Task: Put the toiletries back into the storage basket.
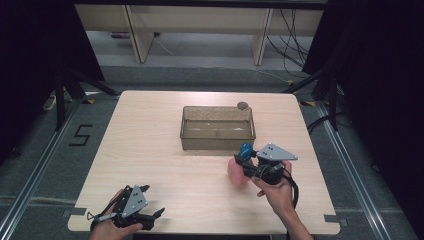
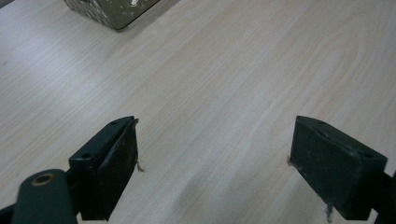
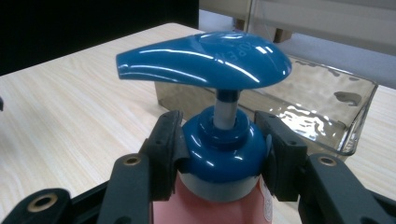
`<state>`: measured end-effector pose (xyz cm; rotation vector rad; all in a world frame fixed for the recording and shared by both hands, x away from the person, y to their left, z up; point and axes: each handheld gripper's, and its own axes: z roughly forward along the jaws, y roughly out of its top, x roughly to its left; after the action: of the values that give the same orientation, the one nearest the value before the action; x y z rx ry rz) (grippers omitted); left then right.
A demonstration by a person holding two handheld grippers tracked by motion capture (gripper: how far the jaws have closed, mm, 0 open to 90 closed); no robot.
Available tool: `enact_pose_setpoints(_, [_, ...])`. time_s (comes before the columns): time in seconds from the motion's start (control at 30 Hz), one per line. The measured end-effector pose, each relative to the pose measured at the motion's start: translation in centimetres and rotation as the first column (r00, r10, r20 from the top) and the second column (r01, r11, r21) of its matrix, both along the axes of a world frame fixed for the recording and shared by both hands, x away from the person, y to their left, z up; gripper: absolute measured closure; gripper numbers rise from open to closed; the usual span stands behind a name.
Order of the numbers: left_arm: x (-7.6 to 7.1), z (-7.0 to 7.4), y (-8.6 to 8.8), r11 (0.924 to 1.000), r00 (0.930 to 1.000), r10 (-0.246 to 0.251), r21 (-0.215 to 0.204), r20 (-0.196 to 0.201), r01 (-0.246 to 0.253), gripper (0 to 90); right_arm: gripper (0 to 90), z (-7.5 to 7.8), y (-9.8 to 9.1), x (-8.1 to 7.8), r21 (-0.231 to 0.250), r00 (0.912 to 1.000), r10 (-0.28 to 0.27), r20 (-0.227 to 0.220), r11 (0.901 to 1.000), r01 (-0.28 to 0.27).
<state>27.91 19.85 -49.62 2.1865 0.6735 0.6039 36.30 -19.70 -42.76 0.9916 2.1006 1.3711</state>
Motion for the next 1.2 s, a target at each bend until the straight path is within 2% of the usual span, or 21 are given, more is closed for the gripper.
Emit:
enact_pose_setpoints(0.07, [0.1,0.0,0.0,1.0,1.0,0.007,0.005,0.004,-0.007,14.8,53.7,0.2,0.0,0.3,-0.008,0.9998,0.001,0.02,1.0,-0.001])
enact_pose_setpoints(0.1, [0.1,0.0,0.0,0.9999,1.0,0.001,0.011,0.006,-0.001,14.8,53.7,0.3,-0.1,0.4,-0.008,1.0,0.005,0.006,1.0,-0.005])
enact_pose_setpoints(0.13, [0.0,0.0,0.0,1.0,1.0,-0.004,0.005,0.001,0.004,14.9,53.7,0.3,0.0,0.5,-0.003,0.9998,0.004,0.02,1.0,-0.004])
enact_pose_setpoints(0.3, [0.0,0.0,0.0,1.0,1.0,-0.002,0.004,0.001,0.002,14.8,53.8,0.8,-0.1,0.9,-0.017,0.9998,-0.001,0.021,0.9999,0.002])
enact_pose_setpoints(0.37, [0.1,0.1,0.1,1.0,1.0,-0.005,0.003,-0.003,0.005,14.8,53.7,0.8,-0.1,1.1,0.0,0.9999,0.003,0.015,1.0,-0.003])
enact_pose_setpoints(0.4, [0.1,0.0,0.1,1.0,1.0,0.001,-0.001,0.0,-0.001,14.8,53.8,1.0,-0.3,1.1,-0.013,0.9998,-0.004,0.018,0.9999,0.004])
enact_pose_setpoints(0.53, [0.1,0.0,0.1,1.0,1.0,0.002,0.002,0.001,-0.002,14.8,53.8,1.3,-0.5,1.1,0.007,1.0,-0.001,0.009,1.0,0.001])
enact_pose_setpoints(0.6, [0.0,-0.1,0.0,0.9999,1.0,0.009,-0.011,-0.002,-0.009,14.8,53.7,1.6,-0.6,1.1,-0.002,0.9998,-0.01,0.017,0.9999,0.01])
enact_pose_setpoints(0.7, [0.1,0.0,0.1,1.0,1.0,-0.003,-0.002,-0.005,0.003,14.8,53.8,1.9,-0.6,1.1,-0.005,0.9998,-0.021,0.004,0.9998,0.021])
enact_pose_setpoints(0.77, [0.1,0.0,0.1,1.0,1.0,0.005,-0.002,-0.003,-0.005,14.8,53.7,2.2,-0.7,1.4,-0.014,0.9996,-0.016,0.024,0.9998,0.016])
enact_pose_setpoints(0.8, [0.2,0.1,0.2,1.0,1.0,0.003,0.0,-0.005,-0.003,14.9,53.8,2.3,-0.7,1.3,-0.01,0.9998,-0.016,0.01,0.9998,0.016])
enact_pose_setpoints(0.83, [0.2,0.0,0.1,0.9998,1.0,0.004,-0.02,-0.001,-0.004,14.9,53.8,2.4,-0.8,1.5,-0.022,0.9996,-0.013,0.027,0.9997,0.014])
enact_pose_setpoints(0.87, [0.1,0.0,0.1,1.0,1.0,0.002,-0.003,-0.001,-0.002,14.8,53.8,2.5,-0.7,1.4,-0.007,0.9996,-0.02,0.018,0.9998,0.02])
enact_pose_setpoints(0.97, [0.1,-0.1,0.0,0.9997,0.9999,0.013,-0.021,0.002,-0.013,14.8,53.8,2.8,-0.7,1.7,-0.004,0.9997,-0.013,0.021,0.9999,0.013])
enact_pose_setpoints(1.0, [0.2,0.0,0.2,1.0,1.0,0.0,-0.003,-0.001,0.0,14.9,53.8,3.1,-0.8,1.9,-0.013,0.9994,-0.01,0.032,0.9999,0.011])
enact_pose_setpoints(1.03, [0.2,0.1,0.2,1.0,1.0,0.002,0.005,-0.001,-0.002,14.8,53.8,3.2,-0.7,1.9,0.003,0.9994,-0.019,0.029,0.9998,0.019])
enact_pose_setpoints(1.13, [0.1,0.1,0.2,1.0,1.0,0.003,-0.004,-0.006,-0.003,14.8,53.8,3.8,-0.8,2.2,-0.008,0.9995,-0.015,0.028,0.9999,0.015])
enact_pose_setpoints(1.2, [0.2,0.1,0.2,1.0,1.0,0.002,0.003,-0.002,-0.002,14.8,53.8,4.2,-0.8,2.5,-0.021,0.9986,-0.019,0.049,0.9996,0.02])
